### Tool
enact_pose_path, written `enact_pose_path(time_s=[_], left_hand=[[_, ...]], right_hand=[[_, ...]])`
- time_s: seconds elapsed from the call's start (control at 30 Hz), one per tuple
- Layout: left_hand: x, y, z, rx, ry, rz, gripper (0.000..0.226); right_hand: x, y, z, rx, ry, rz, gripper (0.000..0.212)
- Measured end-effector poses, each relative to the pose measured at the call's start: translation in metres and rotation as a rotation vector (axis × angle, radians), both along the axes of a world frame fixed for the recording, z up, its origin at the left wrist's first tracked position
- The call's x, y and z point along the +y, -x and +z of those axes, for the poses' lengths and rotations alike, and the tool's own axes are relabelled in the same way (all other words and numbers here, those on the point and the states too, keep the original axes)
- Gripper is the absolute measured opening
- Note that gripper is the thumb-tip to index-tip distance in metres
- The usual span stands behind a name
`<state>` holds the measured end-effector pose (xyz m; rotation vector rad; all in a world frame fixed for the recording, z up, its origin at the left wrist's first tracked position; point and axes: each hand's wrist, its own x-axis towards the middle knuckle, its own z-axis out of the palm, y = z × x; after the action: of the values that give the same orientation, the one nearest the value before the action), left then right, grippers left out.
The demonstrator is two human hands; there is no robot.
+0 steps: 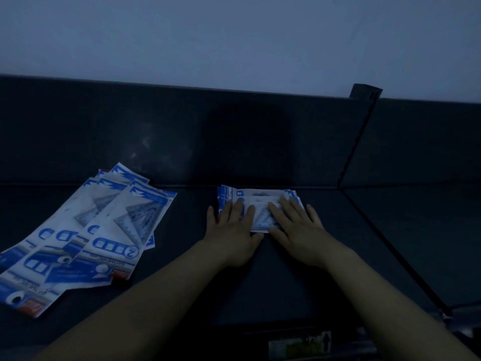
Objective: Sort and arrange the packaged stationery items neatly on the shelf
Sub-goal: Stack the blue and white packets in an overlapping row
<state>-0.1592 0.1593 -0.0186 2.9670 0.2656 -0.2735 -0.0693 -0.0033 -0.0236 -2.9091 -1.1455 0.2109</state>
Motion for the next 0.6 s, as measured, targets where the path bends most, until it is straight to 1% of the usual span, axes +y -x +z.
enact_pose_path(time_s=[0.07,0.13,0.17,0.27,0.33,0.4,0.47,0.53,0.6], left_hand=[[0.001,0.007,0.005,-0.022,-0.007,0.001,0.070],[0.007,0.015,0.010,-0.136,-0.003,0.006,0.065],[0.011,0.022,0.013,-0.225,0.011,0.018,0.059],[0.026,0.047,0.026,-0.494,0.072,0.064,0.030],[0.041,0.067,0.033,-0.579,0.081,0.143,0.030],[0.063,0.090,0.039,-0.627,0.022,0.277,0.033],[0.088,0.113,0.040,-0.586,-0.085,0.444,0.045],[0.109,0.132,0.038,-0.415,-0.147,0.591,0.066],[0.122,0.142,0.033,-0.285,-0.144,0.644,0.080]], right_hand=[[-0.001,0.005,0.001,0.004,-0.031,-0.004,0.061],[0.003,0.011,0.005,-0.002,-0.136,-0.004,0.061],[0.008,0.016,0.009,0.000,-0.213,-0.006,0.061],[0.032,0.035,0.021,0.048,-0.411,-0.011,0.058],[0.052,0.052,0.028,0.103,-0.453,0.012,0.056],[0.073,0.068,0.032,0.165,-0.479,0.055,0.054],[0.097,0.080,0.033,0.232,-0.505,0.095,0.052],[0.121,0.090,0.031,0.291,-0.508,0.127,0.050],[0.144,0.101,0.029,0.338,-0.499,0.149,0.047]])
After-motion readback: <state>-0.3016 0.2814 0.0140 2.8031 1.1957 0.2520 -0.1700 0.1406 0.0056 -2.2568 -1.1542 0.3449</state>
